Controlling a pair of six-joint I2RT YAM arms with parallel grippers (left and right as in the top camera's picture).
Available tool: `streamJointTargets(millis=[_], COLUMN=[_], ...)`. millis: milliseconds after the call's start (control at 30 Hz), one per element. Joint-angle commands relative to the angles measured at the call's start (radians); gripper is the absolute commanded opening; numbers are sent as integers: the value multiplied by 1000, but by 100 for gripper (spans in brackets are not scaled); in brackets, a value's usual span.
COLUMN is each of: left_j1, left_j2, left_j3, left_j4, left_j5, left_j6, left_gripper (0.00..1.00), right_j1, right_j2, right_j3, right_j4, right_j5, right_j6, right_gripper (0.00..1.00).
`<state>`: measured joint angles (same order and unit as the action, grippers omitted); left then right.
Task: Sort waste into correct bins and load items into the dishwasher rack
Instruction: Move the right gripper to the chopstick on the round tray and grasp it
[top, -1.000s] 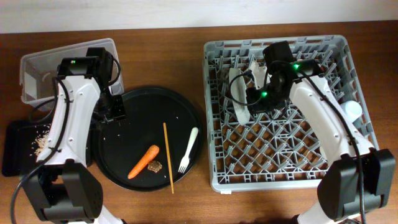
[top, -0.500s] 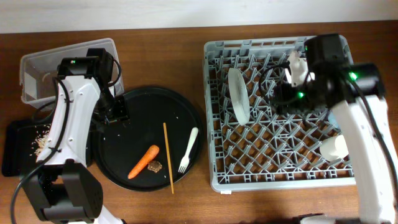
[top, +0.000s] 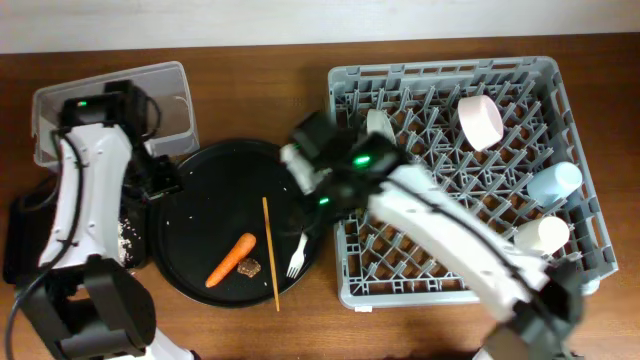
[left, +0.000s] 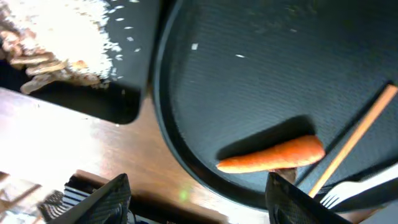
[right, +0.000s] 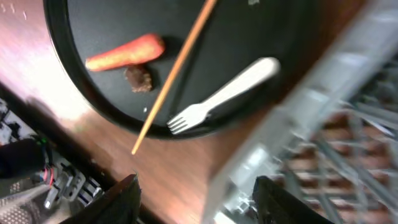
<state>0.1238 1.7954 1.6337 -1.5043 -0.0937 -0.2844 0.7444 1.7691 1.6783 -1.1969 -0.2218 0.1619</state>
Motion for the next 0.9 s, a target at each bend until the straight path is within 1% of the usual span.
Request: streamJointTargets(millis=[0, 33, 100, 267, 400, 600, 667, 700, 800, 867], left_j1=[80, 93, 109, 121, 121, 121, 121, 121, 121, 121], left_j2=[-14, -14, -14, -14, -14, -14, -14, -14, -14, -14], left_j3=[3, 3, 3, 3, 3, 3, 3, 3, 3, 3], left_j4=[-9, -12, -14, -15, -14, -15, -15, -15, -16, -16], left_j5=[3, 4, 11, 19, 19, 19, 19, 19, 19, 19], left_j6=[-53, -63, -63, -63, -63, -63, -63, -63, -63, -63], left_gripper=[74, 77, 78, 78, 79, 79, 79, 79, 79, 79], right_j1=[115, 136, 160, 194, 204, 206, 206, 206, 205, 201], right_j2=[141, 175, 224, 357, 411, 450, 461, 465, 463, 456], right_j3=[5, 5, 5, 5, 5, 5, 4, 4, 5, 6], right_j4=[74, 93, 119, 189, 227, 246, 245, 244, 244, 233], right_j5=[81, 109, 144, 151, 150, 148, 148, 148, 148, 148], right_j6=[85, 105, 146, 243, 266, 320, 337, 341, 341, 341], right_gripper=[62, 62, 62, 61, 60, 50, 45, 35, 14, 5])
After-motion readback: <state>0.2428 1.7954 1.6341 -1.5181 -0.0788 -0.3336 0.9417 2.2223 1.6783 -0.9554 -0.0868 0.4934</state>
